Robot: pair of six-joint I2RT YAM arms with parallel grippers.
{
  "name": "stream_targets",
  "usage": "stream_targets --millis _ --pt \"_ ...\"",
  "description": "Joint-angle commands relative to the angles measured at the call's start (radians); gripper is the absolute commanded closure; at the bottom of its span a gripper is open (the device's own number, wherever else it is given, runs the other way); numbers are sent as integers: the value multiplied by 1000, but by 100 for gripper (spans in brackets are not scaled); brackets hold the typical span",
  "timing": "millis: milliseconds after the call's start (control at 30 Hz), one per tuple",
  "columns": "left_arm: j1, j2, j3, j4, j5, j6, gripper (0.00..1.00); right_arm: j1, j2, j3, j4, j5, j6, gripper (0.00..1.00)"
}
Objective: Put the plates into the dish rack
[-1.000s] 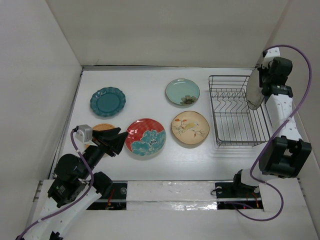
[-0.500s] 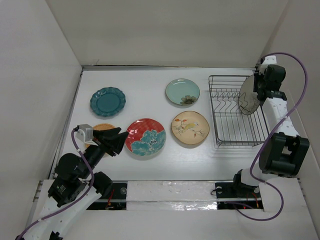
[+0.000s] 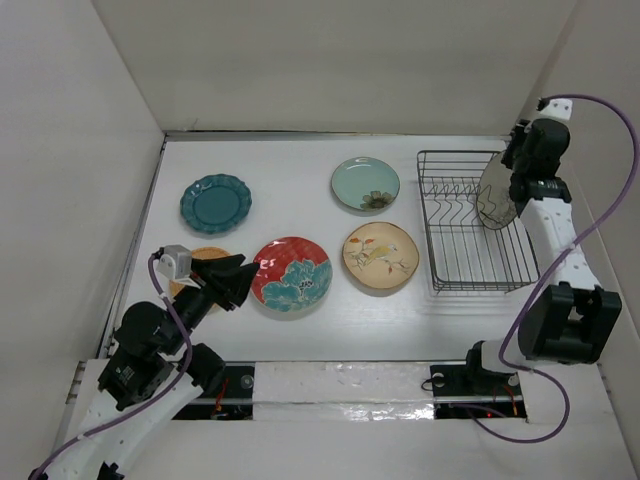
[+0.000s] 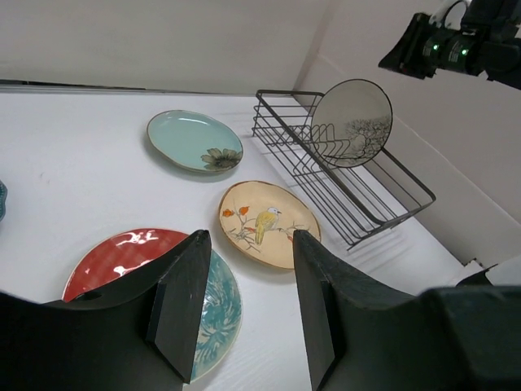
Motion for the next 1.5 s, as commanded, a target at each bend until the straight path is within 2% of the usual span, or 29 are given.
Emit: stream_targets --millis 0,33,67,100,167,200,233,333,433,467,533,567,633,700,833,1067,1133,1233,1267,1333,1433,1467 --pt "-6 26 -1 34 -6 -6 59 129 -110 51 56 -19 119 72" --pt "-6 34 1 34 -8 -5 60 165 -116 45 51 -39 135 88" --pt "-6 37 1 32 -10 -3 64 244 -121 39 48 -63 155 100" --pt "-6 42 -1 34 -11 -3 74 287 -110 22 42 -114 175 100" --pt "-6 60 1 32 -14 -2 85 378 -84 14 21 -157 190 100" --pt "-6 68 2 32 -17 -2 95 466 -67 11 18 -192 196 100" --pt "-6 83 2 31 -20 -2 99 508 -34 -3 24 -235 196 100" --pt "-6 104 2 32 -16 0 100 639 69 -1 33 -404 192 100" --pt "-6 118 2 35 -14 2 100 720 173 31 13 -571 192 92" --pt "-6 123 2 34 -14 2 100 735 250 61 1 -606 186 79" --pt "-6 135 4 35 -14 2 97 786 330 109 -41 -663 158 62" --pt "-6 138 4 35 -16 3 95 803 397 158 -77 -665 141 45" --pt "-6 149 4 35 -19 3 91 827 457 199 -113 -662 109 32" --pt "-6 158 4 35 -20 2 90 838 541 268 -146 -700 92 28" --pt "-6 170 5 32 -25 3 89 838 646 345 -232 -732 49 26" --pt "-6 169 5 35 -20 6 89 829 726 367 -288 -735 35 26" --pt "-6 167 5 35 -20 8 89 829 730 355 -282 -783 34 29" --pt "-6 160 5 37 -23 8 89 838 764 361 -318 -882 24 42" --pt "-6 158 5 37 -25 8 89 838 773 359 -326 -918 24 50" --pt "-6 154 5 35 -31 8 89 838 795 344 -320 -1008 24 55" --pt "-6 146 5 32 -37 5 89 857 813 333 -303 -1033 27 61" --pt "-6 144 5 32 -40 5 89 857 819 333 -292 -1042 35 70"
